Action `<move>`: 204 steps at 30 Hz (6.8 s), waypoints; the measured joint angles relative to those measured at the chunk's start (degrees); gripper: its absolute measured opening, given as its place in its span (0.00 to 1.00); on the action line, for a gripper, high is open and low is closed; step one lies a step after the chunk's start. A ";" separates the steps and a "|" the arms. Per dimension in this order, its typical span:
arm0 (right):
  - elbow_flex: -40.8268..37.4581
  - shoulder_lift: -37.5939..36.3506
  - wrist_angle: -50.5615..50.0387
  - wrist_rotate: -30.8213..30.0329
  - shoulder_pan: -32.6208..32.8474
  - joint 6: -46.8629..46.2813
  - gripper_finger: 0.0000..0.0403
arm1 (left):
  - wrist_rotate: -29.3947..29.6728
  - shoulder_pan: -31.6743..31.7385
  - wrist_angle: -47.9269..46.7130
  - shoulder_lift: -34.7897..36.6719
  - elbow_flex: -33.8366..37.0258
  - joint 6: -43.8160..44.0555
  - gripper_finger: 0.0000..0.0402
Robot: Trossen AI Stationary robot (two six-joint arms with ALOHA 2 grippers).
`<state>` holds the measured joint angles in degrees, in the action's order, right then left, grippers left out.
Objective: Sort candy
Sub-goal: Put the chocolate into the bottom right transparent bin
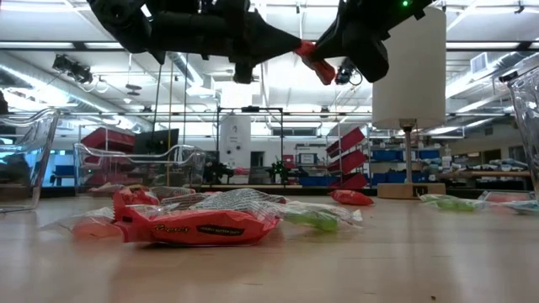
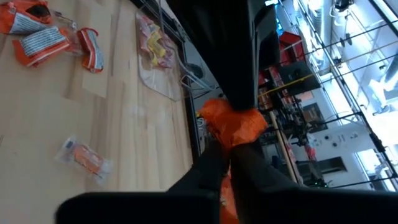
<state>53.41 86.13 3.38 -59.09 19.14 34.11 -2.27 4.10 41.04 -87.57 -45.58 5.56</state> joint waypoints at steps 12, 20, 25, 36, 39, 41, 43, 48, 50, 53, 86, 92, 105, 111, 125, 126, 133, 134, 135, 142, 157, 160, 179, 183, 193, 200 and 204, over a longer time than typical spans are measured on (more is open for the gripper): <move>0.00 0.00 0.20 -1.38 0.31 0.24 0.00 | -0.80 0.42 -3.47 0.11 0.00 -0.72 0.15; 0.00 0.00 0.35 -1.37 0.31 0.20 0.00 | -0.82 0.39 -1.15 0.06 0.00 -2.54 0.43; 0.00 0.00 0.98 -1.33 0.31 0.22 0.00 | -0.82 0.41 1.67 -2.54 0.00 -2.37 0.45; 0.00 0.00 0.85 -1.34 0.31 0.20 0.00 | -1.93 0.71 8.26 -4.44 -0.04 0.87 0.32; -0.02 0.00 0.70 -1.36 0.31 0.28 0.00 | -1.93 0.97 7.18 -4.44 -0.04 1.21 0.23; -0.02 0.00 0.83 -1.33 0.31 0.28 0.00 | -1.88 1.19 7.23 -4.44 -0.04 2.31 0.17; -0.02 0.00 0.79 -1.41 0.28 0.29 0.00 | -1.93 1.46 7.19 -4.44 -0.04 2.54 0.11; -0.02 0.00 1.37 -2.82 0.79 0.05 0.03 | -2.35 1.49 8.59 -4.46 -0.02 2.25 0.01; -0.02 0.00 1.76 -5.34 1.74 0.25 0.06 | -2.91 1.50 9.76 -4.48 -0.02 1.97 0.01; -0.02 -0.22 2.92 -9.88 3.43 0.24 0.13 | -4.19 1.53 11.65 -4.48 -0.02 1.99 0.00; -3.06 -19.75 1.52 26.51 3.44 -36.65 0.30 | -28.95 0.85 29.69 -4.48 0.02 -2.38 0.00; -3.06 -19.19 4.04 31.85 1.02 -34.70 0.28 | -28.49 0.70 29.97 -4.46 0.02 -2.32 0.00; -3.06 -18.99 7.30 32.28 1.14 -28.57 0.02 | -28.44 0.66 30.43 -4.46 0.02 -0.63 0.01; -3.08 -19.28 9.02 27.55 2.86 -26.43 0.00 | -29.22 0.79 30.38 -4.46 -0.02 0.51 0.01; -3.08 -21.44 8.57 25.77 5.51 -32.41 0.00 | -32.63 3.24 29.75 -4.46 -0.15 6.41 0.01; -3.08 -21.48 8.53 25.77 5.51 -32.84 0.00 | -32.74 3.35 29.74 -4.46 -0.15 6.97 0.01; -2.93 -24.29 6.07 25.98 5.74 -37.59 0.00 | -38.77 4.58 28.99 -4.46 0.17 11.66 0.07; -2.95 -24.87 4.55 25.94 5.68 -38.90 0.00 | -39.38 4.66 28.82 -4.46 0.17 11.70 0.10; -2.99 -25.58 2.73 25.90 5.66 -40.72 0.00 | -39.47 4.70 28.58 -4.46 0.17 11.69 0.13; -1.66 -34.57 -23.46 40.36 4.90 -65.79 0.00 | -39.40 4.95 28.39 -4.46 0.15 11.69 0.36; -2.60 -32.21 -49.88 80.29 6.03 -81.90 0.00 | -39.08 4.94 29.38 -4.46 0.07 11.67 0.42; -2.58 -28.82 -49.75 86.70 6.76 -81.56 0.00 | -38.95 4.94 29.38 -4.46 0.07 11.67 0.42; -2.58 -10.20 -52.02 92.21 15.02 -79.58 0.02 | -38.96 4.94 29.29 -4.46 0.04 11.56 0.42; -2.58 -9.25 -52.08 91.34 15.02 -79.56 0.04 | -38.96 4.94 29.27 -4.46 0.00 11.61 0.42; -2.58 -9.40 -52.24 87.32 15.26 -77.70 0.07 | -38.96 4.94 29.14 -4.46 0.00 11.63 0.42; -2.58 -9.40 -52.39 87.67 15.25 -78.05 0.09 | -38.96 4.94 29.14 -4.46 -0.01 11.63 0.42; -2.58 -9.40 -52.36 90.37 15.08 -80.52 0.09 | -38.96 4.93 29.14 -4.46 -0.01 11.63 0.42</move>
<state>50.83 76.73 -48.99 31.28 34.22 -46.42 -41.23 9.02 70.17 -92.03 -45.59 17.19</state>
